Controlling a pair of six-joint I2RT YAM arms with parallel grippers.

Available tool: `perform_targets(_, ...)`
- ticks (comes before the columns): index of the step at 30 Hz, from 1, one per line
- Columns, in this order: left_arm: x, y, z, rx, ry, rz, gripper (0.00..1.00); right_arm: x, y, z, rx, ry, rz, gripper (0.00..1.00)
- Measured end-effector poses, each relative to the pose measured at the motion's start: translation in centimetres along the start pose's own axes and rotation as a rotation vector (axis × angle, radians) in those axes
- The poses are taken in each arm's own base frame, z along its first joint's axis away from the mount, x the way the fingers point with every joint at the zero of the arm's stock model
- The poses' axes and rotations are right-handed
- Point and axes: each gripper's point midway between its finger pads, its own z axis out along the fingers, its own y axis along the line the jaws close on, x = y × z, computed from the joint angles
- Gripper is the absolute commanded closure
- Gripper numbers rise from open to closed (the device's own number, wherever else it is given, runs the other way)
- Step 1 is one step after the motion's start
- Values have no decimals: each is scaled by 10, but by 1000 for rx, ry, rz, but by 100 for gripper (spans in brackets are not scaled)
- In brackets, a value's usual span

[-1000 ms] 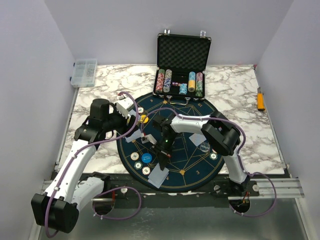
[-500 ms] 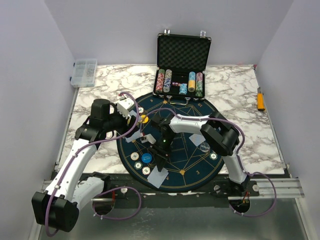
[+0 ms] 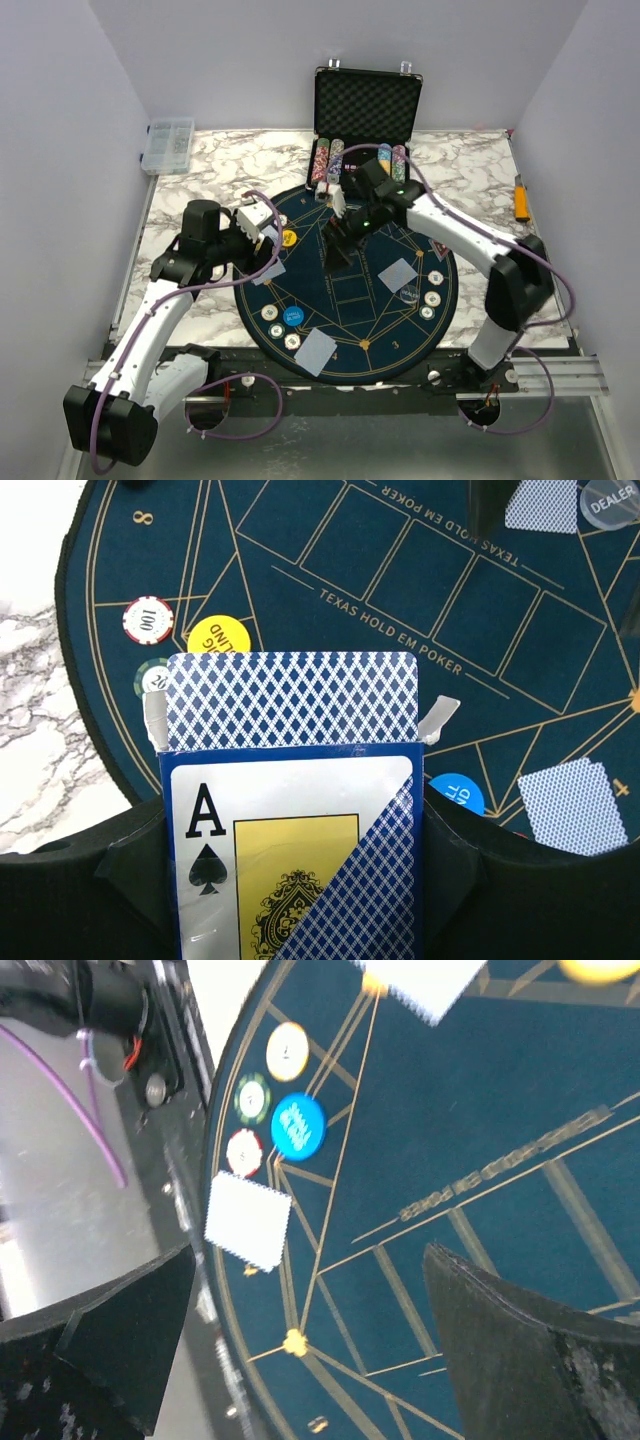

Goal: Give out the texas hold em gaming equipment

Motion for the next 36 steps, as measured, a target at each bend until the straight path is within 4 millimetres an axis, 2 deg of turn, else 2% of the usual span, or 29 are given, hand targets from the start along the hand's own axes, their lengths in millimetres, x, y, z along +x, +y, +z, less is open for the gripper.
perform_targets(3,-1,-1,0,7,-1,41,100,-37,16,-31,86,-195,-172,0)
perform_targets(7,-3,-9,2,34,-6,117,100,-71,43,-61,121,-417,-279,0)
perform_targets(10,-4,-20,5,70,-5,177,100,-93,47,-54,49,-443,-256,0)
perform_targets(13,-4,-30,8,103,-3,223,100,-112,32,-27,-37,-400,-157,0)
perform_targets(15,-4,-34,9,117,2,238,100,-109,20,-6,-82,-358,-53,0)
perform_targets(17,2,-36,9,121,27,245,100,-99,18,8,-136,-325,51,0)
perform_targets(20,7,-37,12,127,49,244,100,-96,24,14,-178,-317,114,0)
perform_targets(26,8,-36,12,125,54,249,100,-102,46,19,-246,-320,113,1)
perform_targets(29,8,-36,12,123,55,249,100,-100,47,20,-255,-315,118,2)
perform_targets(31,8,-36,12,123,55,248,100,-98,46,22,-256,-311,129,6)
perform_targets(36,7,-36,12,123,54,249,100,-95,41,26,-255,-299,158,24)
